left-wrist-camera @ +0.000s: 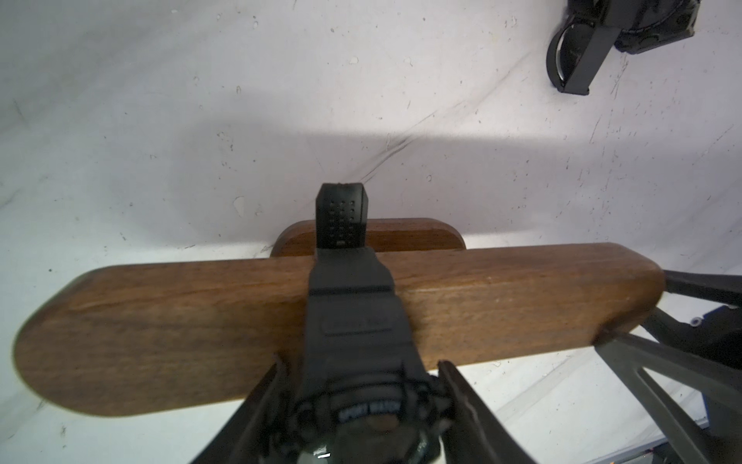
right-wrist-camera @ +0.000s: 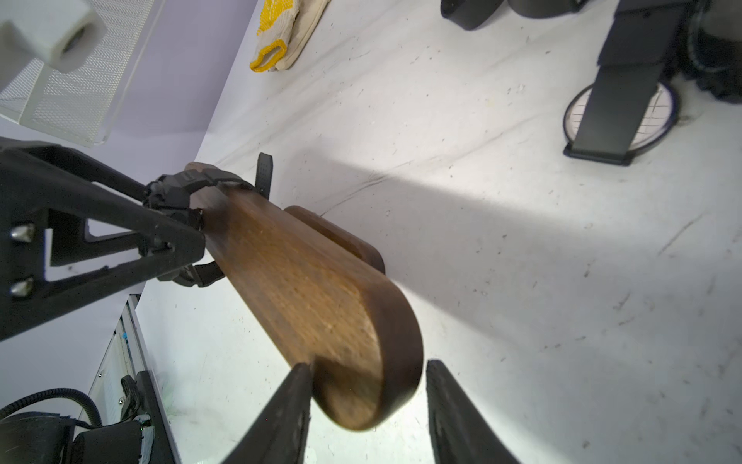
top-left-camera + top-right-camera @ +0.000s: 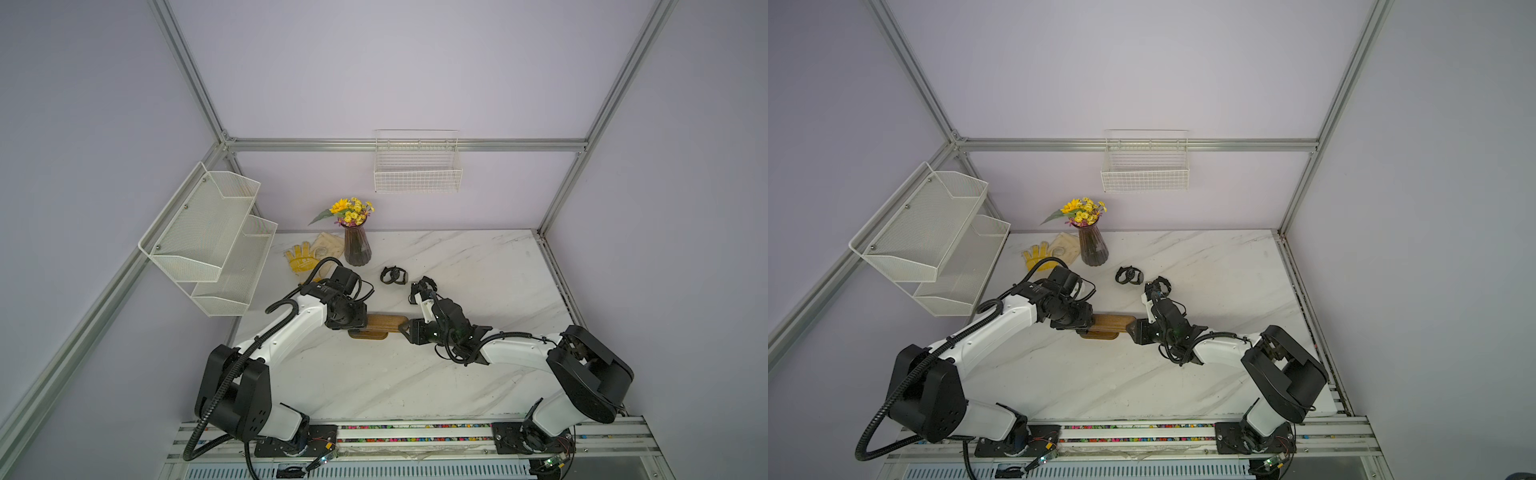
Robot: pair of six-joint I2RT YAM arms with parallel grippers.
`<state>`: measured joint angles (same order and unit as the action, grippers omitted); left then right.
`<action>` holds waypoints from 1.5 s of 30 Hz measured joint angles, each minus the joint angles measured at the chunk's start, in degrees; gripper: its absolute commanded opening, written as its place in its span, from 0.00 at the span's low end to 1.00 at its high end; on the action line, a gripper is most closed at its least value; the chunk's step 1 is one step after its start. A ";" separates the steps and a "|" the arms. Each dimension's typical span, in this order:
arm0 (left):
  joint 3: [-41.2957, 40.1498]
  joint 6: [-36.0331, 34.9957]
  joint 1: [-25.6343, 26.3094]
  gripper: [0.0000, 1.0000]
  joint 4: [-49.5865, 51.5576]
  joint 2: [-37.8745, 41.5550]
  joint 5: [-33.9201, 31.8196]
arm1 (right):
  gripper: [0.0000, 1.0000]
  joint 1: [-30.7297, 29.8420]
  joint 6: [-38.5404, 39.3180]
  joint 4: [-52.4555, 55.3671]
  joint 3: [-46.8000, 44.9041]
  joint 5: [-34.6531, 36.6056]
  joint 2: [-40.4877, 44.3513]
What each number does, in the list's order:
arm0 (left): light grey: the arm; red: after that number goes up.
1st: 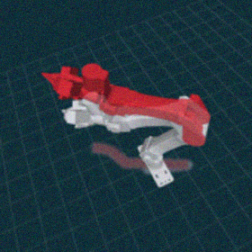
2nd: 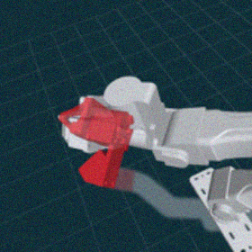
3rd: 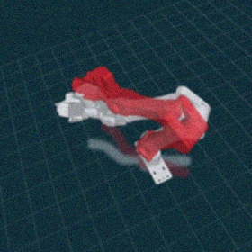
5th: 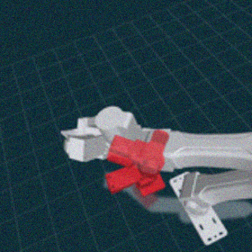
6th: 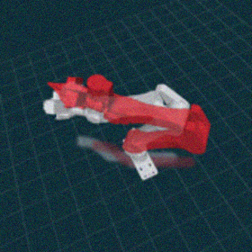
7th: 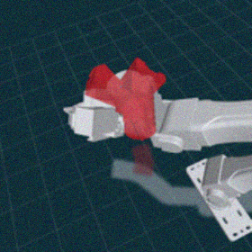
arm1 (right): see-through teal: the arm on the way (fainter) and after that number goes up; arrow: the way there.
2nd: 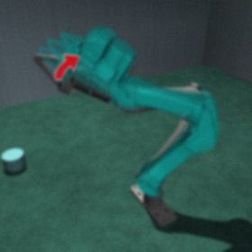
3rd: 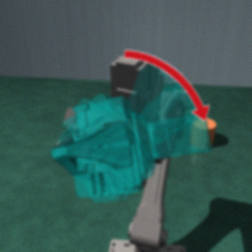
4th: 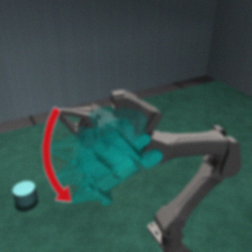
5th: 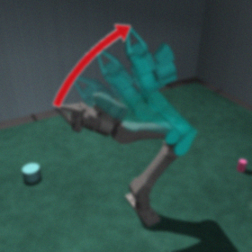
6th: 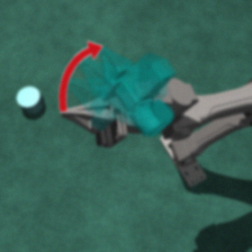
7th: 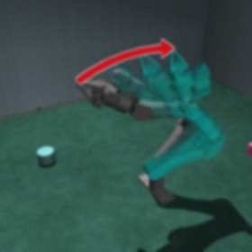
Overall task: Place watch on stand
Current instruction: Place the watch on the stand, then pick up the watch at the center of the board.
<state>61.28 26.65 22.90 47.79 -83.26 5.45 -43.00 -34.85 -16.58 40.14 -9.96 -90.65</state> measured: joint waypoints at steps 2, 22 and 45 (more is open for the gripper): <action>0.00 0.50 0.09 0.60 -0.17 -0.02 -0.13 | 0.50 0.00 0.24 0.00 0.07 0.00 -0.02; 0.11 2.12 0.81 0.97 -0.13 0.57 -0.66 | 0.66 0.50 2.40 3.15 0.09 2.73 2.56; -4.09 -0.15 0.74 1.00 -7.13 31.63 -13.75 | 0.59 11.52 14.58 25.66 20.33 14.78 4.33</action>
<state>57.19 26.50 23.64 40.66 -51.64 -8.29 -31.48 -20.27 9.08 60.47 4.82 -86.32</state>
